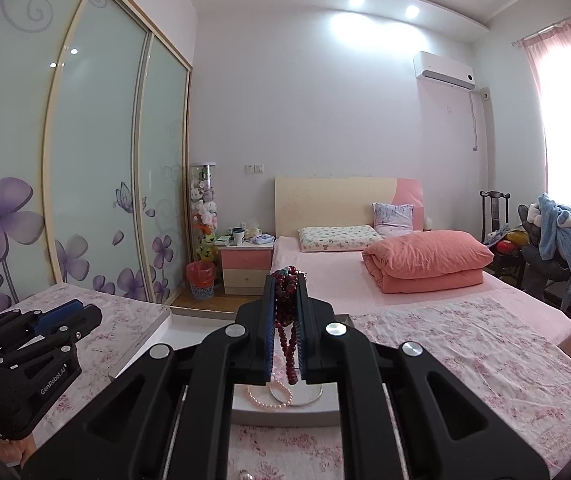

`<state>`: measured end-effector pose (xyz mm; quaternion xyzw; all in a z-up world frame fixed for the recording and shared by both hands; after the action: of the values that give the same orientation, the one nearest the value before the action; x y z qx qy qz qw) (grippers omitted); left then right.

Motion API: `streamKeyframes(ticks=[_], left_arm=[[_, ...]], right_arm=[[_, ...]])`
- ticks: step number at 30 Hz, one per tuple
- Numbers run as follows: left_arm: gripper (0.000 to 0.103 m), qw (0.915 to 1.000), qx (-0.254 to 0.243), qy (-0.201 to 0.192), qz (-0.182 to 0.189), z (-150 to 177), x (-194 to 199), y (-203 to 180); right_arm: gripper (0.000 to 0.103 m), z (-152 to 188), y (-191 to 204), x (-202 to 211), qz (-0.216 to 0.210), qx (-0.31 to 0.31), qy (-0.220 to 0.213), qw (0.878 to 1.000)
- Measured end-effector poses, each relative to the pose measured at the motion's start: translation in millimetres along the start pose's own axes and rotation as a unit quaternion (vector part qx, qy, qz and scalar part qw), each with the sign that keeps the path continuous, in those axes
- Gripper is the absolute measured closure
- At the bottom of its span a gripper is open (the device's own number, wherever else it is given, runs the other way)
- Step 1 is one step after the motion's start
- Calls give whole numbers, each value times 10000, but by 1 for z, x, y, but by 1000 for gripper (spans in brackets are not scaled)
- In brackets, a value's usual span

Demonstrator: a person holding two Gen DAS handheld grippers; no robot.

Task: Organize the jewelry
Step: 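Lower the ring and beaded bracelet into the tray and open both tools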

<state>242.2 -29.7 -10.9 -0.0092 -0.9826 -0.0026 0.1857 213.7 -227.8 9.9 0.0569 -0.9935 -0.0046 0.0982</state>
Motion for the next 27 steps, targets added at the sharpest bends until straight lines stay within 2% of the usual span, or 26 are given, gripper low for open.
streamKeyframes(ticks=[10, 16, 21, 22, 23, 24, 25, 27], left_arm=[[81, 9983, 76, 566, 131, 6, -76, 3], [81, 9941, 157, 1042, 244, 19, -114, 2], [81, 9917, 171, 1240, 304, 25, -132, -1], [80, 9911, 174, 1276, 331, 26, -135, -2], [80, 9907, 177, 1303, 351, 26, -137, -3], [79, 9902, 192, 1334, 360, 27, -139, -3], [76, 9899, 222, 1352, 375, 26, -140, -2], [73, 9897, 294, 1347, 389, 25, -139, 1]], right_arm=[[93, 19, 11, -66, -222, -64, 667, 9975], [93, 38, 14, -105, -430, -282, 1281, 9904], [92, 48, 16, -123, -519, -295, 1646, 9845], [90, 50, 16, -125, -526, -294, 1704, 9835], [83, 53, 16, -126, -554, -320, 1780, 9820], [70, 54, 15, -127, -563, -361, 1811, 9812], [66, 54, 14, -127, -556, -404, 1827, 9808], [64, 55, 10, -123, -525, -447, 1806, 9811]])
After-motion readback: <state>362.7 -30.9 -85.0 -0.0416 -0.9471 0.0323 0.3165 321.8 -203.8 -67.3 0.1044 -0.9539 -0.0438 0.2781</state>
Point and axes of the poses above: each gripper's, at about its wrist camera, not at the fingertips, and x roughly against the way its jaws point, y to its left, z to its underside, the point moved 7 cm from there along -x, roughly the way its jaws point, and after that the axes turned 2 degrees about y, right-handed, at the moved point
